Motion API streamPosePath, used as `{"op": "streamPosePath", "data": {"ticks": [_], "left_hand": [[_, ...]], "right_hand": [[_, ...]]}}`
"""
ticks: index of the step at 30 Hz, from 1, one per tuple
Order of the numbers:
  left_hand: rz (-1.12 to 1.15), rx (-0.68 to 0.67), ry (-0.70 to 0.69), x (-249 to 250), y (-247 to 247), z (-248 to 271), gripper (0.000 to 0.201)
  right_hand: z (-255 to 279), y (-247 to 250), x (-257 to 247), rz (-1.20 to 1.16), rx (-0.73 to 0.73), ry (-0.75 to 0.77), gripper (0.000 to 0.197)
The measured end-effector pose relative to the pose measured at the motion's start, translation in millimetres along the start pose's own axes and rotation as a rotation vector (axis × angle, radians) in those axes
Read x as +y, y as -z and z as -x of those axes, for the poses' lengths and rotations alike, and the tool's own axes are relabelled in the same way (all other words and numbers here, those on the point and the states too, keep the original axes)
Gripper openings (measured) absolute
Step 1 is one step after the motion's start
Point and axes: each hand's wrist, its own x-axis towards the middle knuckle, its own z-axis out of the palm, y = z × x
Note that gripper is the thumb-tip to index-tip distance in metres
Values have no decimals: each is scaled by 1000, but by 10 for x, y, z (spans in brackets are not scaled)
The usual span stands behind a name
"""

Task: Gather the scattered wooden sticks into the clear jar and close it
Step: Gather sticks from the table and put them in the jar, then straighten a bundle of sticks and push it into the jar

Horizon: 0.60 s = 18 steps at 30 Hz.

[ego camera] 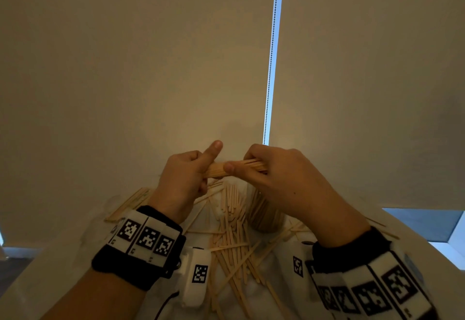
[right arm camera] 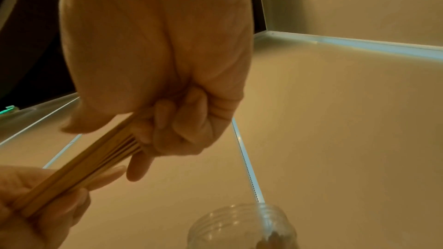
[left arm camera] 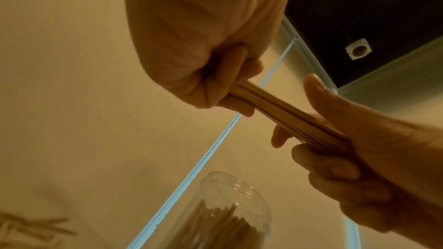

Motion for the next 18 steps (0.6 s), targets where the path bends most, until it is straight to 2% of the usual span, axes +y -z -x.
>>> {"op": "streamPosePath", "data": {"ticks": [4,7,9,12,13,15,18], "left_hand": [[93,-88,38,-10,-193,126,47],[87,-191,86,-11,-275,177,54],[85,-199,129,-3,-315,196,49],[37,-144,181,-59,-412,183,48],[9,-152,195,-103,-449,155,57],[-94,-215,189,-187,-520,73,88],[-289,-334,120,-235,-634,-63,129]], "right_hand": [[-40,23,98,-150,161,-78,44],[-45,162,254,-240,167,-155,42],[-30,298,384,-241,216,-210,42],[-12,436,572,-156,370,-298,45],[-6,445,623,-125,421,-318,45],[-1,416,687,-81,473,-358,45],[-80,288,710,-35,439,-383,43]]}}
